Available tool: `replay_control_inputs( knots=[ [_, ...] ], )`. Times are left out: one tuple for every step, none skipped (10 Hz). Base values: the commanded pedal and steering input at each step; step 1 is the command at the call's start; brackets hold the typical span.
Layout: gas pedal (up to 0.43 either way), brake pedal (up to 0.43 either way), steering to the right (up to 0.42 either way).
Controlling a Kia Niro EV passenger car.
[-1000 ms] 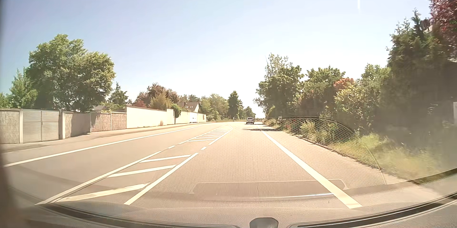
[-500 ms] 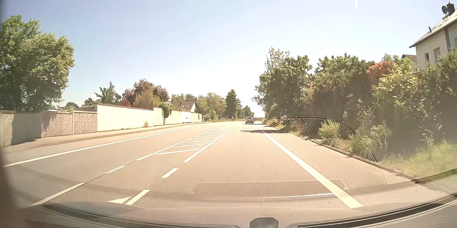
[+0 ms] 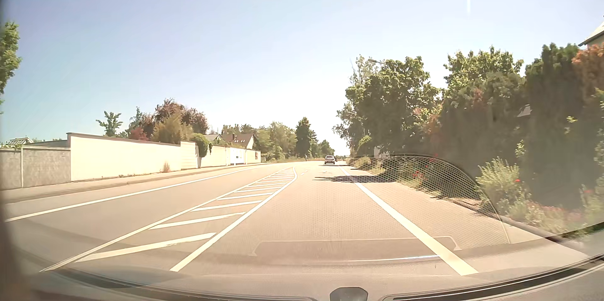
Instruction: Follow the waypoints while adhering to traffic rules and regulations
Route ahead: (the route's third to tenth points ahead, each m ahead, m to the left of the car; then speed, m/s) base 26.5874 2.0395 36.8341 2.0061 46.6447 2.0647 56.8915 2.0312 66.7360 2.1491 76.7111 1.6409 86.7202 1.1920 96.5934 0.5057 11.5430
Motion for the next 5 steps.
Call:
replay_control_inputs(
  knots=[
    [0.039, 0.03, 0.003],
    [0.039, 0.03, 0.003],
    [0.039, 0.03, 0.003],
    [0.039, 0.03, 0.003],
    [0.039, 0.03, 0.003]
  ],
)
